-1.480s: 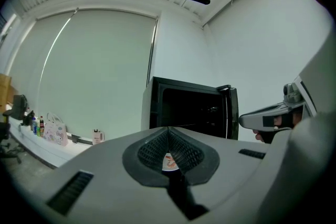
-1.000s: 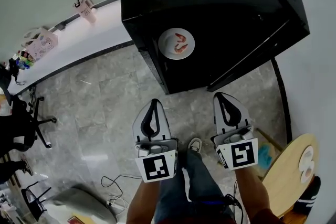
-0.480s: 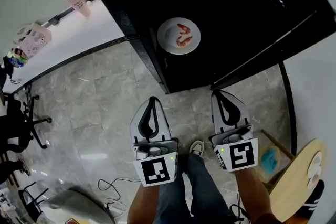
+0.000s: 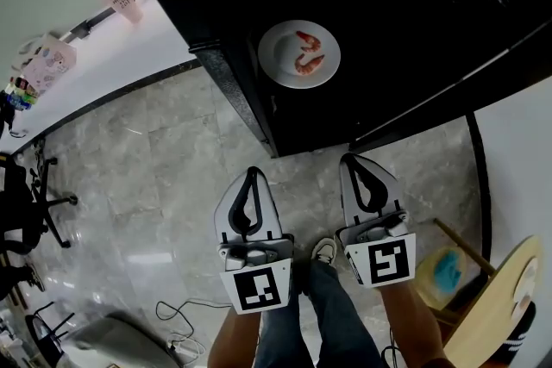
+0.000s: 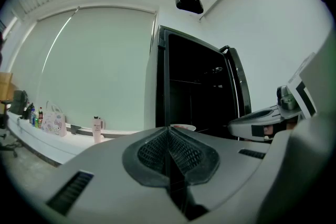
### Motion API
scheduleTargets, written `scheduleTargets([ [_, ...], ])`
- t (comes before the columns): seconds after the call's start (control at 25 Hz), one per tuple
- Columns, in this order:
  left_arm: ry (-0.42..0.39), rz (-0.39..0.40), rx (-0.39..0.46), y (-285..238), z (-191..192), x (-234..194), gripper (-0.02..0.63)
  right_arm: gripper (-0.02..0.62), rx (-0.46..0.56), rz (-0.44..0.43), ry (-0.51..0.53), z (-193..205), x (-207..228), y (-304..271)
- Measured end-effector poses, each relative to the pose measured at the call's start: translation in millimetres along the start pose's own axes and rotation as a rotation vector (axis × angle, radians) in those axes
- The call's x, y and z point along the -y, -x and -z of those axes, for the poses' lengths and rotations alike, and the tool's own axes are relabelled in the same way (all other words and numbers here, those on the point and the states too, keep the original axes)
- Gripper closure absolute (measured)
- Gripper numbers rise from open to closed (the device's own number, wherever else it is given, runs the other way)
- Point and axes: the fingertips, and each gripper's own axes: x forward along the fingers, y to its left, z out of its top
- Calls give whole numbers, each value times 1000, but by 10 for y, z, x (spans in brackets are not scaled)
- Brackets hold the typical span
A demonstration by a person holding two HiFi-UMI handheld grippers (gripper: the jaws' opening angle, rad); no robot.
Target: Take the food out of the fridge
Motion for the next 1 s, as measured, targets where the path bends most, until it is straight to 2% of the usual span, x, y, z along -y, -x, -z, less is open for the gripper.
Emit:
scheduleTargets([
  [0.24,-9,-6,-7,-3,60,-39,594,572,-17,-8,-20,123,-37,-48],
  [0.4,-16,-8,-4,9,42,-39,594,572,-4,6,-76,81,-7,-114],
  [0.8,-24,-1,-7,40,23,-7,594,572,-21,-1,-88,91,17,-226],
  [1.0,-29,-1,-4,45,-10,-18,594,572,-19,2,-150,95,54,-298],
])
